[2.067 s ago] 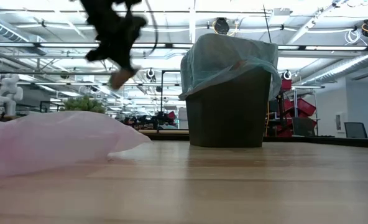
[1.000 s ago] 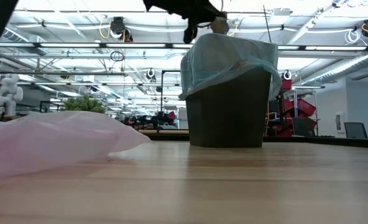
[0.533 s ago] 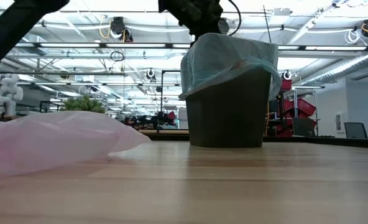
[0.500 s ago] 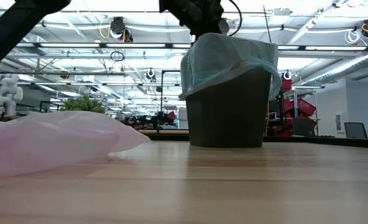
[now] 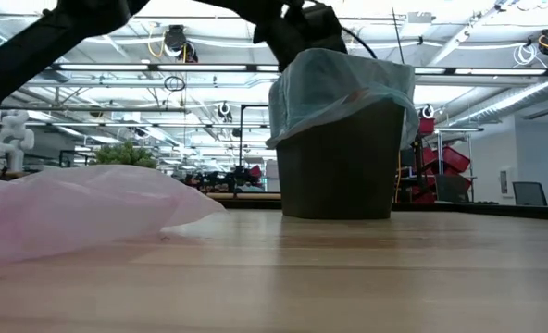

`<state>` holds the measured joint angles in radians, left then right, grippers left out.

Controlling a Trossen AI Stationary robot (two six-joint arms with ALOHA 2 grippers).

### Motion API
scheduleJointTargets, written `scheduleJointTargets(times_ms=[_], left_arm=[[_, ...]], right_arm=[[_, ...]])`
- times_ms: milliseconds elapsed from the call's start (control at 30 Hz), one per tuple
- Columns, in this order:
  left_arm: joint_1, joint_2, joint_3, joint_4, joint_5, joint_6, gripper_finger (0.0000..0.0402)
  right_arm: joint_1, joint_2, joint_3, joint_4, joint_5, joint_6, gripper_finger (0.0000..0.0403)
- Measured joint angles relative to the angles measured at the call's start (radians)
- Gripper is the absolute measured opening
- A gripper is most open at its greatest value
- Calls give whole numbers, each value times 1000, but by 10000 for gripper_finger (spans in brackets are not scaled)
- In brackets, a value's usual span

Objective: Place trash/remove bag and relplace
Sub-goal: Put the brown napkin into the trash bin, then remove the blue trash bag from the trash bin

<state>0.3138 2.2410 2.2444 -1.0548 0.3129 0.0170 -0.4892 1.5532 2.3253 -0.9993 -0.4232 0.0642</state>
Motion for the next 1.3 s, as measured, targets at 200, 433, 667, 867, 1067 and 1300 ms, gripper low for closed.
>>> scheduleJointTargets(times_ms=[200, 433, 667, 867, 1067, 1300], left_arm=[[0, 19, -3, -10, -25, -1, 1], [-1, 27, -8, -4, -52, 29, 1], [-10, 56, -10, -5, -59, 18, 18], [-7, 46, 20, -26, -57, 15, 72], [-5, 14, 109, -22, -54, 15, 120], [1, -68, 112, 23, -53, 15, 137]], right_arm=[[0, 0, 0, -1, 0, 2, 0], [0, 0, 0, -1, 0, 2, 0], [0, 0, 0, -1, -1, 2, 0], [0, 0, 0, 0, 0, 2, 0], [0, 0, 0, 0, 0, 0, 0], [0, 0, 0, -1, 0, -5, 0]])
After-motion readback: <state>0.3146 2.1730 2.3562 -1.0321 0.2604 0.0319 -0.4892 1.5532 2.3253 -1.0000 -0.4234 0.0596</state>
